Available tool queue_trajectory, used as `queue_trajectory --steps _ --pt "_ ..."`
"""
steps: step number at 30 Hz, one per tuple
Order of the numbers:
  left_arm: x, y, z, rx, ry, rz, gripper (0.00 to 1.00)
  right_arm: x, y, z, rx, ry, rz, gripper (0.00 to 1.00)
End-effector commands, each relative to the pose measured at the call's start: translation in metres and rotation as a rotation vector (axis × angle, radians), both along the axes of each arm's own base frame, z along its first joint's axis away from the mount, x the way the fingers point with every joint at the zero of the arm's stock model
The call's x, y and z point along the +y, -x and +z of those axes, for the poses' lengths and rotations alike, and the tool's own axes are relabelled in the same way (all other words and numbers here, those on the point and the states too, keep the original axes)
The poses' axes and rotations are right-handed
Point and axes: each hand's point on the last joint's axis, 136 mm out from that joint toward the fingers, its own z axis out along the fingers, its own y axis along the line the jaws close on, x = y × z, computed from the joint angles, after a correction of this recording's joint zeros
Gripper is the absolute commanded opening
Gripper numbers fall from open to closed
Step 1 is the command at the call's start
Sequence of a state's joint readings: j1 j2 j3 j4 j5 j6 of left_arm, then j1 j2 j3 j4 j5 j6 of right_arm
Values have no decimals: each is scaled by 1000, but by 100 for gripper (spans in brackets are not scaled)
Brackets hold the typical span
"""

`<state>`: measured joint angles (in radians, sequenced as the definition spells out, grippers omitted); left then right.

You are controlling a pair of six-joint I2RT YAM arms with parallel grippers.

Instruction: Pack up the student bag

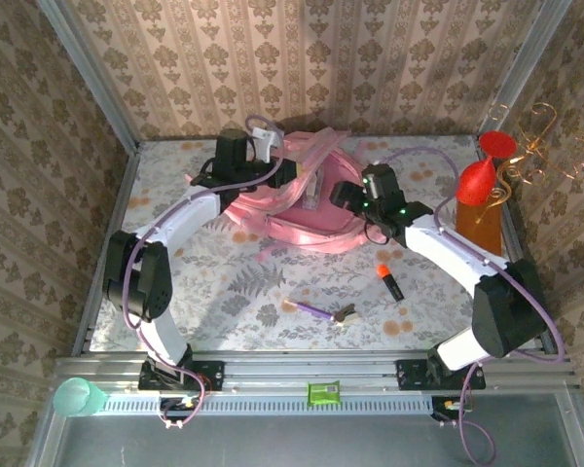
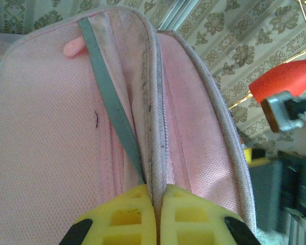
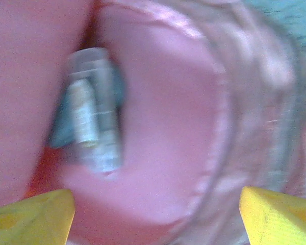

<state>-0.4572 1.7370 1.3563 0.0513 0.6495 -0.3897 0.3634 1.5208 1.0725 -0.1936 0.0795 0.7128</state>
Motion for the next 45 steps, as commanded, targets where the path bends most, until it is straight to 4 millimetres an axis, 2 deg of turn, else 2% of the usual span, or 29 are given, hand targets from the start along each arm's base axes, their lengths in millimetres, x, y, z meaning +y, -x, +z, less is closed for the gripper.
queue_trajectory --steps 1,4,6,7,9,10,11,13,15,17,19,20,23,25,28,35,38,42,45 --pt "-4 7 23 -95 21 16 0 -41 0 -54 158 129 -79 85" --pt "-8 13 10 -81 -7 12 0 -44 -14 -73 175 93 -112 82" --pt "-11 17 -3 -73 -41 9 0 -41 -22 -80 183 62 -108 74" --pt "-13 21 -11 -72 -65 4 0 -38 -27 -80 178 42 -100 64" --pt "-19 28 -30 -88 -134 -22 1 -30 -33 -75 152 0 -66 40" --pt "-22 32 -45 -94 -186 -40 6 -30 -34 -71 141 -7 -63 34" --pt "-23 33 -57 -86 -231 -50 16 -30 -33 -67 135 -6 -60 32" --pt "-16 33 -69 -60 -267 -38 36 -34 -30 -62 125 -3 -63 27" --pt "-2 32 -62 -72 -235 2 49 -37 -27 -62 117 -5 -65 22" --pt "25 28 -54 -81 -182 90 57 -40 -24 -64 122 -1 -61 17" --pt "56 26 -57 -53 -153 192 64 -41 -23 -68 128 -2 -55 14" --pt "80 19 -67 -12 -156 285 69 -41 -23 -69 129 -4 -51 13" --pt "126 11 -104 142 -174 455 73 -41 -26 -69 120 -5 -41 12" --pt "135 6 -120 227 -160 477 74 -39 -29 -70 122 -9 -34 12" --pt "129 -1 -132 277 -150 463 76 -37 -30 -72 125 -20 -25 12" --pt "116 -15 -150 331 -112 444 71 -37 -35 -71 123 -29 -22 11" --pt "111 -20 -153 327 -105 424 60 -39 -39 -73 129 -21 -8 11" --pt "109 -19 -168 343 -119 409 43 -39 -46 -75 141 -20 23 11" --pt "105 -14 -174 360 -104 382 24 -41 -53 -68 141 22 43 14"
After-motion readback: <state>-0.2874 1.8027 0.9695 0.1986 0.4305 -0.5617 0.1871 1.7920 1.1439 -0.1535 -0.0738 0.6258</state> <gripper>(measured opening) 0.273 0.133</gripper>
